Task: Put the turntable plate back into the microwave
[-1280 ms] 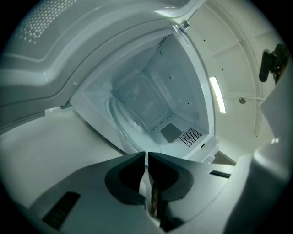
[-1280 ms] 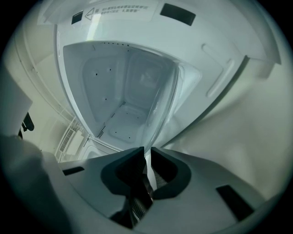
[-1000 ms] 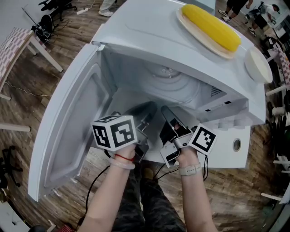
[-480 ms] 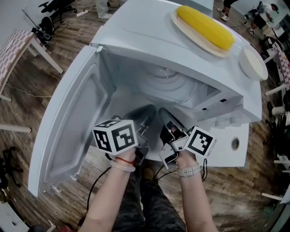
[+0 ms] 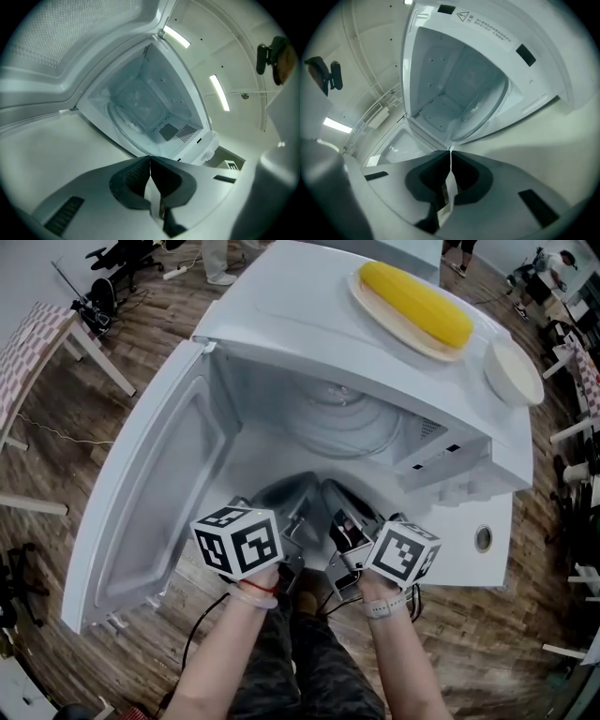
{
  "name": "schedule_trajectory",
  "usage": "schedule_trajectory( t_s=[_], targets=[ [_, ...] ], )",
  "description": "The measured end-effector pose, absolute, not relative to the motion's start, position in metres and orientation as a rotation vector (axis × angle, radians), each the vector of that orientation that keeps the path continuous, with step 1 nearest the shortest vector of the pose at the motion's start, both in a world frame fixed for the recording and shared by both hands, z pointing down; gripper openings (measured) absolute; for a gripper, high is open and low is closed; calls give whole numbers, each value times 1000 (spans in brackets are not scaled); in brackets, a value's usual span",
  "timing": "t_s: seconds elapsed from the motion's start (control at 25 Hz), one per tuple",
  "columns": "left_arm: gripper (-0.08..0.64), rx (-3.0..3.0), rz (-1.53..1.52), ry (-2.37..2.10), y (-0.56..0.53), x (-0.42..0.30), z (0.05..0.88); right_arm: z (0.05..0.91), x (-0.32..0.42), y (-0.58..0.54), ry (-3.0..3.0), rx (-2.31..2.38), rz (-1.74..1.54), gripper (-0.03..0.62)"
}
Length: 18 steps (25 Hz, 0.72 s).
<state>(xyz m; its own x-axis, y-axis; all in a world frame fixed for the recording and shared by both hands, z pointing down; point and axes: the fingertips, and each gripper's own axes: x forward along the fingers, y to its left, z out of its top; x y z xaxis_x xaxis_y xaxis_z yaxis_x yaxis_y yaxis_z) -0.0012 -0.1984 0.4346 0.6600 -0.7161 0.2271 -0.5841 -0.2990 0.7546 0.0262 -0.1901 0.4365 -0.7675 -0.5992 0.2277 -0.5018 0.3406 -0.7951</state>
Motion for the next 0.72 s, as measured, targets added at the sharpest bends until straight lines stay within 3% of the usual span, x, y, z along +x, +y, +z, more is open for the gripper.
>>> schedule_trajectory(
  t_s=[0.72],
  targets=[
    [15,2103,-194,-1170,-128,-4,389,379,27,-115,2883,-1092,-858,29]
  ],
)
